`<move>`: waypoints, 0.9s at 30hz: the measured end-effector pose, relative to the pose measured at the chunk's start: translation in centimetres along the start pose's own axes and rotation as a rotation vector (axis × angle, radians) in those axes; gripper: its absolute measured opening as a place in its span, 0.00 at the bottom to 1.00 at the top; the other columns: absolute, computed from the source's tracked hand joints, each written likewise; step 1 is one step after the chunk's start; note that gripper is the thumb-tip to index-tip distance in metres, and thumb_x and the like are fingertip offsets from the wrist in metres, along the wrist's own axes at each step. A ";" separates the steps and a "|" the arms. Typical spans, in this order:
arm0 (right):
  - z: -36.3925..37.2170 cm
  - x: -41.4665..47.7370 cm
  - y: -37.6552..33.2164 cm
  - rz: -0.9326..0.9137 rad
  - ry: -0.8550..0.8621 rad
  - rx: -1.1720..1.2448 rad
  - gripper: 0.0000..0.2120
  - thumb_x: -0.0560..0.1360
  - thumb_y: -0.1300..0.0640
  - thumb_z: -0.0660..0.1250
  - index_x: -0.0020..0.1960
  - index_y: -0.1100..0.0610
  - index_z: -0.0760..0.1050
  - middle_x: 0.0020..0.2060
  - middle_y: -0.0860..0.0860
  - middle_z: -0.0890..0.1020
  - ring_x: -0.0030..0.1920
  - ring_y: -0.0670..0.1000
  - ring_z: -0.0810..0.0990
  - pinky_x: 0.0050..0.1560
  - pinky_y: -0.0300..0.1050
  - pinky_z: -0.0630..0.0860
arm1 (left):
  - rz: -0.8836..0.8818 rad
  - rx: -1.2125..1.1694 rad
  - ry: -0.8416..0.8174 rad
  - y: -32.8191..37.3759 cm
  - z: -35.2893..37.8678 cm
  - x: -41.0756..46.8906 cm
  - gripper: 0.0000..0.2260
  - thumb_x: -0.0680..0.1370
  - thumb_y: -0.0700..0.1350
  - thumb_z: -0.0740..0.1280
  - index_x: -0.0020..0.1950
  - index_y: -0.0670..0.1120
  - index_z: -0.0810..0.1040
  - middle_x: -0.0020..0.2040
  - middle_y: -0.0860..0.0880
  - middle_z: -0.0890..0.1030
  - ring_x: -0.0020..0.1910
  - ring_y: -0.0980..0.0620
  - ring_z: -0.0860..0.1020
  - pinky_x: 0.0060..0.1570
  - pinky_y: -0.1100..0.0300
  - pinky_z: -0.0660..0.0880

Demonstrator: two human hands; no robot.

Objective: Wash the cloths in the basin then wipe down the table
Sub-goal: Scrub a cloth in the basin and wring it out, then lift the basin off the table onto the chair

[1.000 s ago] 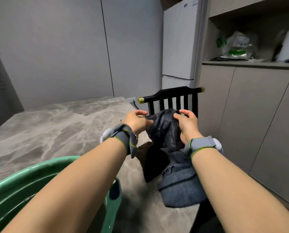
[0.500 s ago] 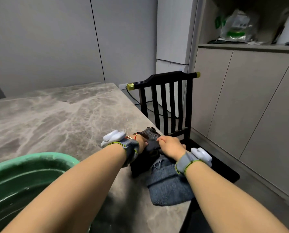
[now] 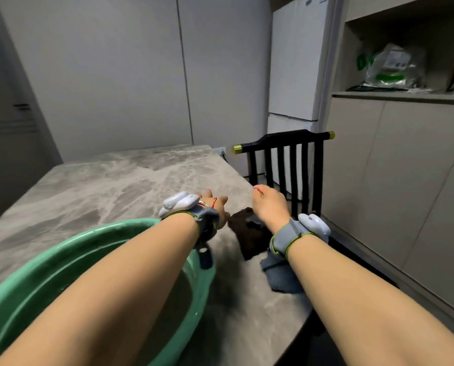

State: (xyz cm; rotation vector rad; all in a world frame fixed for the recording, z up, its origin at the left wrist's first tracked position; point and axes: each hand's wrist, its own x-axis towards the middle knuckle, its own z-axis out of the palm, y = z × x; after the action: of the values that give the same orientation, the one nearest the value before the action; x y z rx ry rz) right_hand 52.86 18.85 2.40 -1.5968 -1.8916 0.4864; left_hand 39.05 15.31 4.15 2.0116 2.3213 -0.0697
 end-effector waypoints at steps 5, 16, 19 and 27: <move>3.5 -5.1 -7.5 -0.163 -0.149 -0.090 0.11 0.78 0.51 0.51 0.46 0.52 0.71 0.56 0.60 0.78 0.60 0.63 0.73 0.60 0.56 0.70 | -0.122 0.073 0.074 -5.9 -0.1 -5.3 0.24 0.79 0.57 0.56 0.74 0.52 0.60 0.76 0.40 0.56 0.73 0.36 0.58 0.71 0.44 0.58; 9.3 -15.3 -16.5 -0.385 -0.463 -0.483 0.27 0.78 0.50 0.59 0.75 0.51 0.57 0.74 0.58 0.58 0.74 0.62 0.55 0.69 0.58 0.58 | -0.434 0.021 0.055 -19.6 4.7 -15.6 0.27 0.79 0.59 0.57 0.74 0.49 0.61 0.75 0.36 0.54 0.71 0.32 0.59 0.72 0.43 0.57; 10.0 -14.2 -17.2 -0.385 -0.463 -0.519 0.30 0.77 0.51 0.61 0.75 0.51 0.55 0.74 0.59 0.57 0.73 0.63 0.54 0.70 0.57 0.58 | -0.485 -0.036 0.052 -21.1 4.3 -16.0 0.28 0.79 0.57 0.58 0.75 0.48 0.57 0.76 0.36 0.51 0.72 0.31 0.58 0.70 0.42 0.58; 13.4 -7.2 -17.1 -0.401 -0.459 -0.563 0.32 0.77 0.53 0.60 0.76 0.49 0.49 0.72 0.58 0.59 0.72 0.62 0.57 0.67 0.60 0.61 | -0.506 -0.179 0.107 -24.0 2.8 -10.2 0.27 0.77 0.52 0.63 0.72 0.44 0.60 0.69 0.36 0.67 0.66 0.37 0.69 0.62 0.50 0.69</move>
State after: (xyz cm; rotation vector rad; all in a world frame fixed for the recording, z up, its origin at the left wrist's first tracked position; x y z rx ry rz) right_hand 31.87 9.68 1.63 -1.4385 -2.8106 0.1513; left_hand 16.80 1.65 1.95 1.3424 2.7304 0.2168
